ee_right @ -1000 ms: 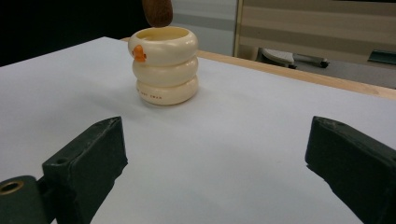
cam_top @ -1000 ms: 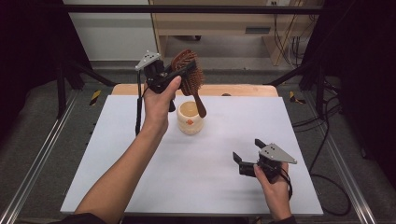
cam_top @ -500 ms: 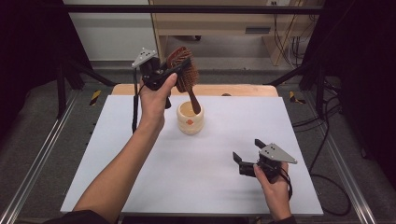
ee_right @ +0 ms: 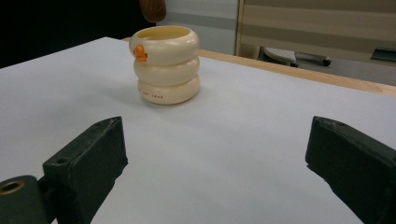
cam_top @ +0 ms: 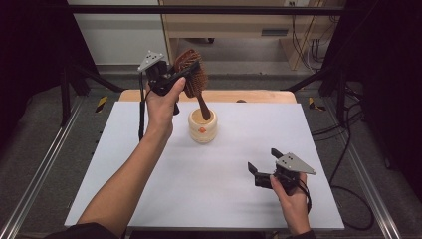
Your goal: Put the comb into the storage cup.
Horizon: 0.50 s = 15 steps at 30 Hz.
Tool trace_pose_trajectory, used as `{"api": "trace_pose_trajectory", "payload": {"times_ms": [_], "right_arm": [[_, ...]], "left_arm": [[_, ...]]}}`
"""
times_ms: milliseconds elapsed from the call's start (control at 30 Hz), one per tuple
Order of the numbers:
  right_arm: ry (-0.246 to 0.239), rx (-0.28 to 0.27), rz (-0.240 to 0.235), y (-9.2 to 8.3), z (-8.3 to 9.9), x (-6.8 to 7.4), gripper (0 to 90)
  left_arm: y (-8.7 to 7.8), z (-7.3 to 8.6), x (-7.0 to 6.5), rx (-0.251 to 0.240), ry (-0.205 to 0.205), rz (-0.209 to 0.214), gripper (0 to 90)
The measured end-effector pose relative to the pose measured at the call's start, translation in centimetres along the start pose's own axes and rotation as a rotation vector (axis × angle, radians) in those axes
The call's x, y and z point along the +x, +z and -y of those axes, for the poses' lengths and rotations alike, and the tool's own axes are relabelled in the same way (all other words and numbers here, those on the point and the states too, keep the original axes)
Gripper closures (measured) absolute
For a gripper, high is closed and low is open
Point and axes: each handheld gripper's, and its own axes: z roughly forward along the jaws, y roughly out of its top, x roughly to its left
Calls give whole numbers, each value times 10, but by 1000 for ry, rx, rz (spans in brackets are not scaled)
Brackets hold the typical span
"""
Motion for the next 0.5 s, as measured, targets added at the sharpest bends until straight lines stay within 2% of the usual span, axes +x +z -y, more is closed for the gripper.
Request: {"api": "trace_pose_trajectory", "payload": {"times_ms": [267,400,500], "right_arm": [[0,1,-1,0,0,0,57],[1,1,-2,0,0,0,56],[0,2,-3,0,0,0,55]], "left_arm": [[1,1,0,0,3,-5,495],[1,1,1,-5,23,-25,496],[0,1,3,-3,18,-27,496]]}}
